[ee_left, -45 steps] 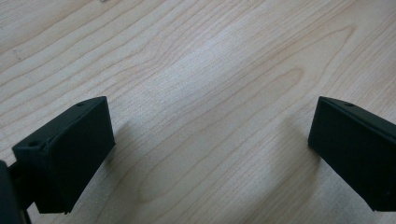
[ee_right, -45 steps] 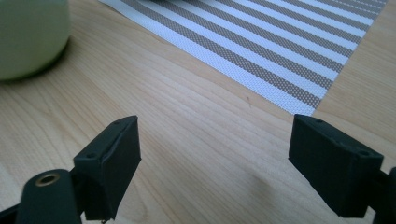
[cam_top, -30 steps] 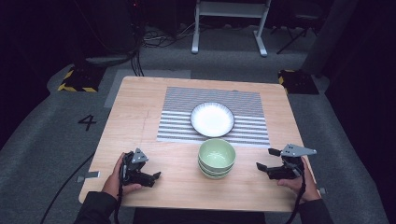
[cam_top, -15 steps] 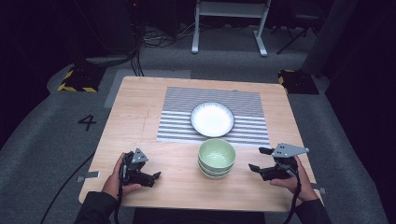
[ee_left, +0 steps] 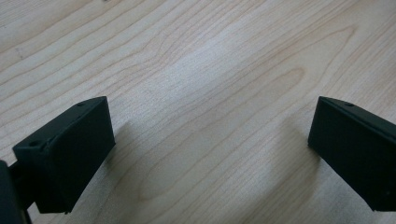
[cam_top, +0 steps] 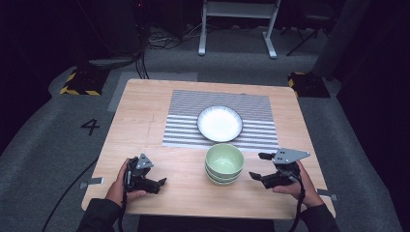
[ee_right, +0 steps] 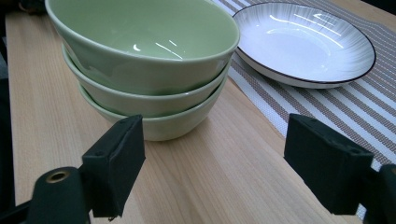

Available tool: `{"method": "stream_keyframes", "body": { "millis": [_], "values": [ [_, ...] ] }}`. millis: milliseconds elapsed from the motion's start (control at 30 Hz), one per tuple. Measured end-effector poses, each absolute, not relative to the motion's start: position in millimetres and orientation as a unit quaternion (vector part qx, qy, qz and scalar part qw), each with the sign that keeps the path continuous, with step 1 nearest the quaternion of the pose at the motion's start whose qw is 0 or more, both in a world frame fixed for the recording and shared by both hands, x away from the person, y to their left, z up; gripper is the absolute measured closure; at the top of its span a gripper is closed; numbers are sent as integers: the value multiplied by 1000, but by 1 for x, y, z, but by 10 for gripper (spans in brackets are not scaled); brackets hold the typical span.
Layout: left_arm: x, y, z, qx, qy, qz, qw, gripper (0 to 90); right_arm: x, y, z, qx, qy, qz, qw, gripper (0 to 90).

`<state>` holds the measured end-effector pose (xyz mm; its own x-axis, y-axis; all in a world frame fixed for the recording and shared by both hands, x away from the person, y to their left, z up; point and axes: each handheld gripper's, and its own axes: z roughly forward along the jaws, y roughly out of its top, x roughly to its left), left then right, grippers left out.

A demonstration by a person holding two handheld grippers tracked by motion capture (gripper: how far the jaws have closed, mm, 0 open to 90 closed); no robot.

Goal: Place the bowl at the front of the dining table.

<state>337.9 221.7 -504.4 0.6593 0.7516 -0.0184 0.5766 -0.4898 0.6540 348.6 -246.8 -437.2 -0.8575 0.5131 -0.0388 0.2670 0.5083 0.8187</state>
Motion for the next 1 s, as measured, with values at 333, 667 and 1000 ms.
{"method": "stream_keyframes", "body": {
  "millis": [333,667,1000],
  "values": [
    [338,222,-504,852,390,136,322,4,351,-231,-448,213,871,425,124,209],
    [338,222,-504,852,389,136,321,4,350,-216,-453,199,878,419,117,215],
    [338,222,-504,852,389,136,321,4,346,-202,-457,189,882,419,108,196]
  ]
}}
